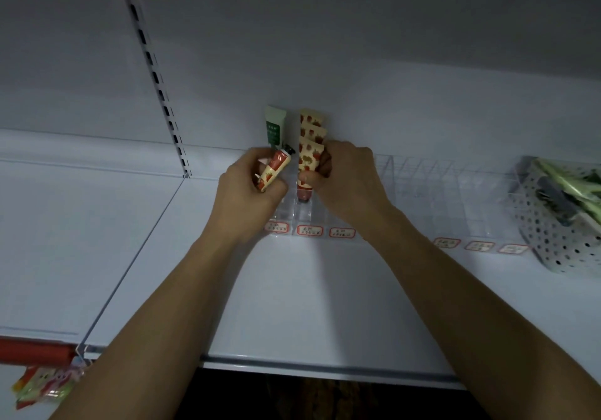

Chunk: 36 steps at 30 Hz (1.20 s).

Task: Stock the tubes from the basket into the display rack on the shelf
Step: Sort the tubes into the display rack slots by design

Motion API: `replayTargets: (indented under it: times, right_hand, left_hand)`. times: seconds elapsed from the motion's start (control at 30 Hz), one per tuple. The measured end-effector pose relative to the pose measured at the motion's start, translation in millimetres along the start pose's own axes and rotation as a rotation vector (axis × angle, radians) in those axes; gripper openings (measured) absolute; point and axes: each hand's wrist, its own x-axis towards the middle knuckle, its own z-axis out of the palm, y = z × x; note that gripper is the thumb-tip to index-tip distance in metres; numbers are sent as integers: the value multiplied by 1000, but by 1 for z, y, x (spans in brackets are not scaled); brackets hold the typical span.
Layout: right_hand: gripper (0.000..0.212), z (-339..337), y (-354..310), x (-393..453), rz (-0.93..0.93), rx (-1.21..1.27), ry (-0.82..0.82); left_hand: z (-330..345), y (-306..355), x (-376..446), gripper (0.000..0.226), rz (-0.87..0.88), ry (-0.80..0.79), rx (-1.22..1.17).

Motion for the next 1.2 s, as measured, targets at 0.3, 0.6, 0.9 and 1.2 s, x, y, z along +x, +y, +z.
replayTargets:
  times: [0.3,0.6,0.9,1.2]
  right_hand:
    - [24,-8,11,-31,-152,413,239]
    - [17,-13,16,-31,-43,756,100]
    - [28,-10,19,-34,-261,388,147]
    - [29,-6,13,-37,-190,452,143]
  left_hand:
    - [-13,6,-1,29,182,-148,-92]
    - [-18,15,0,42,103,-106,-375]
    - [-17,19,-1,49,57,-41,-534]
    - [-11,14,-1,17,110,-40,-474]
